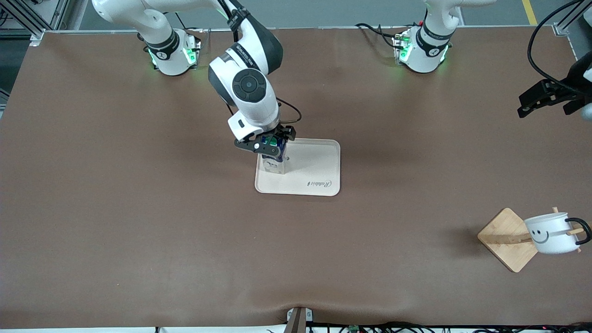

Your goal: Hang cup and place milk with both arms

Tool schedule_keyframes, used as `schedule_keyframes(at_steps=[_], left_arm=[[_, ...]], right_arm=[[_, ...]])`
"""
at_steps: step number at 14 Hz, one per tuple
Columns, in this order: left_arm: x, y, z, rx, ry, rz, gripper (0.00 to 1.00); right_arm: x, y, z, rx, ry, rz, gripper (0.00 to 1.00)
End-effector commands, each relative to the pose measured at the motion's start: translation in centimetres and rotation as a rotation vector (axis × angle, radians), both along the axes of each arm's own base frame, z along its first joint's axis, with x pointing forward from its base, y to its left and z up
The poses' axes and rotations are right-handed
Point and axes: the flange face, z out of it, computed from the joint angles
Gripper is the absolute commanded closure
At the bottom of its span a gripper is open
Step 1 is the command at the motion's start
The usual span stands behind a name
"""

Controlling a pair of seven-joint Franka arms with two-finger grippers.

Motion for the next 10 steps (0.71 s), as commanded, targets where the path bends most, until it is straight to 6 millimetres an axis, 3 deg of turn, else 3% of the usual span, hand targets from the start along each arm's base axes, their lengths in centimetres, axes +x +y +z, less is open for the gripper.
schedule_keyframes(at_steps=[1, 2, 4, 5, 7, 10], left_arm=[[-0.7, -0.2, 0.4, -0.017, -0.017, -0.019, 0.0], [-0.7, -0.3, 0.4, -0.017, -0.018, -0.019, 0.0], [-0.8, -0.8, 0.5, -0.017, -0.019, -0.016, 0.0], [-0.8, -1.3, 0.5, -0.017, -0.02, -0.021, 0.0], [-0.7, -1.5, 0.4, -0.017, -0.018, -0.016, 0.0], [-0.6, -2.0, 0.2, -0.015, -0.015, -0.022, 0.0]], right_arm=[[0.2, 0.7, 0.0, -0.023, -0.034, 0.002, 0.0], [0.3, 0.7, -0.1, -0.034, -0.055, 0.014, 0.07], [0.4, 0.6, -0.3, -0.05, -0.068, 0.005, 0.45], [0.5, 0.7, -0.1, -0.044, -0.066, -0.007, 0.86], [0.5, 0.7, -0.2, -0.051, -0.069, -0.025, 0.98], [0.8, 1.0, 0.0, -0.036, -0.065, -0.053, 1.0]])
